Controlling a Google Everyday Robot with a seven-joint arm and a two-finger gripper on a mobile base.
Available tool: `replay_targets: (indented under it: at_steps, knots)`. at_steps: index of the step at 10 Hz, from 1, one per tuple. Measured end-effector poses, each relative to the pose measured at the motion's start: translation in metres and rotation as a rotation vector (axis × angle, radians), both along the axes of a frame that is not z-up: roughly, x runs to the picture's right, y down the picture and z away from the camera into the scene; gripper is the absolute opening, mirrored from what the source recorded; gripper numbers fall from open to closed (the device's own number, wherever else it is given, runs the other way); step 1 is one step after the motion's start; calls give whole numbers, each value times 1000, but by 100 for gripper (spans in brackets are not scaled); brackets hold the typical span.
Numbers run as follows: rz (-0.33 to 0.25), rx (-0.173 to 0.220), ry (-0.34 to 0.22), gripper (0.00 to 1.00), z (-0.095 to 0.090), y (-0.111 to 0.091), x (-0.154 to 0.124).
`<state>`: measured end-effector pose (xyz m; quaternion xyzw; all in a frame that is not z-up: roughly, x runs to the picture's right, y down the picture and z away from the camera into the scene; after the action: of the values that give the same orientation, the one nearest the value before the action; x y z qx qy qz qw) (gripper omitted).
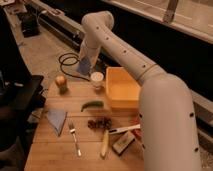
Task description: Place sponge in paper cup
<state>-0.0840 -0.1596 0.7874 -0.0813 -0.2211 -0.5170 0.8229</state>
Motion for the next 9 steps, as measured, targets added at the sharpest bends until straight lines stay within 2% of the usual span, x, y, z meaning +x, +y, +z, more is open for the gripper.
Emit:
replay_targets:
  at_steps: [2, 4, 7, 8, 9]
  knots:
    - [22, 50, 92, 0, 26, -17, 30]
    - [30, 74, 165, 0, 45, -22, 49]
    - [36, 86, 241, 0, 63, -19, 63]
    - [65, 119, 303, 0, 68, -15, 69]
    - [86, 146, 330, 0, 69, -10, 66]
